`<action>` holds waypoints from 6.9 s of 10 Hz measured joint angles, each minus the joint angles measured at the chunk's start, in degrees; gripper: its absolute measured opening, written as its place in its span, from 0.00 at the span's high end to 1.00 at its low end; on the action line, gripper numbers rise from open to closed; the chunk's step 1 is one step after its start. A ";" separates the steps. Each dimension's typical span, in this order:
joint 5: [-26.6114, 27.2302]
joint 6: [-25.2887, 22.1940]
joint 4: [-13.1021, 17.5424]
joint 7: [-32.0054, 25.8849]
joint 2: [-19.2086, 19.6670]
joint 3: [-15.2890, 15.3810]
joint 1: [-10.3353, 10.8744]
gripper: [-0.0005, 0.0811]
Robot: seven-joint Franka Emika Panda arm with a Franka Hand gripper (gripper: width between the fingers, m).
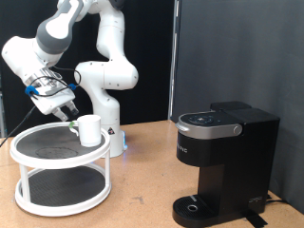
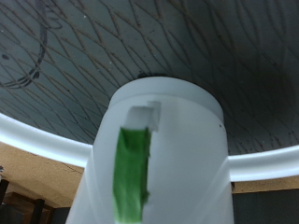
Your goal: Make a cup of coffee with the keurig machine
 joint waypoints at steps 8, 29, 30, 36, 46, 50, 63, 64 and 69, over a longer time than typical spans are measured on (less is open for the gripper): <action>3.90 1.65 -0.07 -4.44 4.95 0.01 1.68 0.25; 11.17 -7.55 2.38 5.57 1.52 6.04 3.02 0.99; 13.50 -5.44 2.38 6.65 1.89 7.69 4.33 0.99; 22.49 5.41 4.27 11.93 6.91 16.55 10.95 0.99; 31.26 14.13 7.32 15.40 12.22 21.74 13.34 0.99; 32.45 18.40 8.37 15.46 16.75 25.62 14.76 0.99; 50.63 26.88 11.74 4.57 32.59 34.20 18.48 0.99; 52.76 27.17 11.74 3.04 33.19 35.09 18.90 0.99; 63.15 31.66 14.15 -1.61 36.43 39.23 20.43 0.99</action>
